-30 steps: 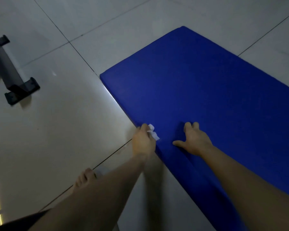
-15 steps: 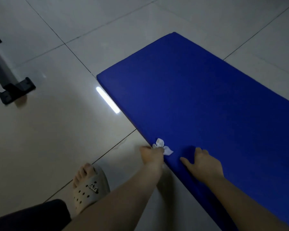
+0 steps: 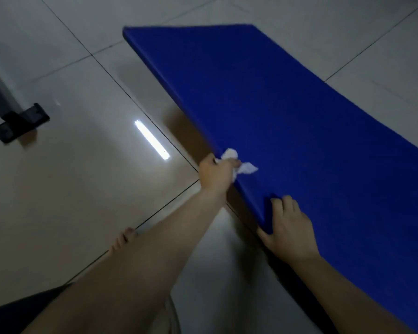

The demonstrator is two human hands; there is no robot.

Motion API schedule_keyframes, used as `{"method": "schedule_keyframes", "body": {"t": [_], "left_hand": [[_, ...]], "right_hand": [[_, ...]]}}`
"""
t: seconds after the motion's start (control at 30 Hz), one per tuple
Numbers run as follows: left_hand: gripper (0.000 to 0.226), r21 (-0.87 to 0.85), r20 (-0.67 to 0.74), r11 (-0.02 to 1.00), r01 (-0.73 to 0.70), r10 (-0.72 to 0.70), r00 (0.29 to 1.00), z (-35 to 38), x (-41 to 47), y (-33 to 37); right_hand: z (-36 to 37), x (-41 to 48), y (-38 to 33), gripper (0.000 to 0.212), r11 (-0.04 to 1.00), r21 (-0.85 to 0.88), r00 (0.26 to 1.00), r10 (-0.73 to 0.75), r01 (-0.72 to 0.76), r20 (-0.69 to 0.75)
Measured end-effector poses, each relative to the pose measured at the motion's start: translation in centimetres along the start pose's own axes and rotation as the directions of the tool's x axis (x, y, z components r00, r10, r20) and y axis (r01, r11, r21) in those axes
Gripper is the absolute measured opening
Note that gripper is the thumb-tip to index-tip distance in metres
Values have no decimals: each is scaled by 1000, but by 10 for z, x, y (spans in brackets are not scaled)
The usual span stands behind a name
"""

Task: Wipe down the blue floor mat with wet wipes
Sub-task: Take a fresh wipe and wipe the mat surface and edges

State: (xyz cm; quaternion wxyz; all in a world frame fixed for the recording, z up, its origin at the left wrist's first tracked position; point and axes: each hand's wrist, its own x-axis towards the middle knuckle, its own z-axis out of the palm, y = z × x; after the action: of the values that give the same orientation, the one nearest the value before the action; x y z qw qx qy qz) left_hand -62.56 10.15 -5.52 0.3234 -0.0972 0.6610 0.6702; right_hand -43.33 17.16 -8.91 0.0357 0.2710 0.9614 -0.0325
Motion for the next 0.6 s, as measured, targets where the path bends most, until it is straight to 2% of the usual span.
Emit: {"method": "schedule_keyframes", "body": {"t": [0.1, 0.2, 0.27, 0.33, 0.4, 0.47, 0.53, 0.57, 0.6], "left_hand": [[21, -34, -44, 997, -76, 74, 996, -29, 31, 44], [24, 59, -78, 995, -86, 91, 993, -66, 72, 65], [31, 182, -151, 982, -55, 83, 985, -92, 97, 70], [36, 244, -192, 970, 13, 36, 981, -112, 120, 69], [42, 339, -169, 937, 89, -32, 985, -123, 136, 61], [62, 544, -201, 826, 145, -39, 979, -125, 137, 47], [66, 632, -239, 774, 43, 142, 961, -131, 139, 31], [54, 647, -207, 761, -57, 247, 947, -135, 138, 23], [37, 713, -153, 689, -131, 335, 930, -137, 135, 19]], "right_hand": [[-18, 37, -36, 67, 998, 29, 995, -60, 62, -76], [-22, 70, -64, 78, 982, 124, 987, -127, 139, -102], [-19, 80, -69, 82, 971, 224, 995, -93, 85, 25], [-7, 79, -59, 85, 977, 211, 982, 4, -44, 188], [8, 77, -45, 90, 975, 190, 921, 36, -118, 387], [18, 79, -35, 92, 965, 221, 864, 14, -144, 503], [22, 90, -35, 101, 967, 203, 838, 19, -154, 546], [22, 96, -37, 111, 973, 175, 818, 25, -153, 575], [22, 101, -41, 121, 979, 142, 795, 32, -147, 605]]}}
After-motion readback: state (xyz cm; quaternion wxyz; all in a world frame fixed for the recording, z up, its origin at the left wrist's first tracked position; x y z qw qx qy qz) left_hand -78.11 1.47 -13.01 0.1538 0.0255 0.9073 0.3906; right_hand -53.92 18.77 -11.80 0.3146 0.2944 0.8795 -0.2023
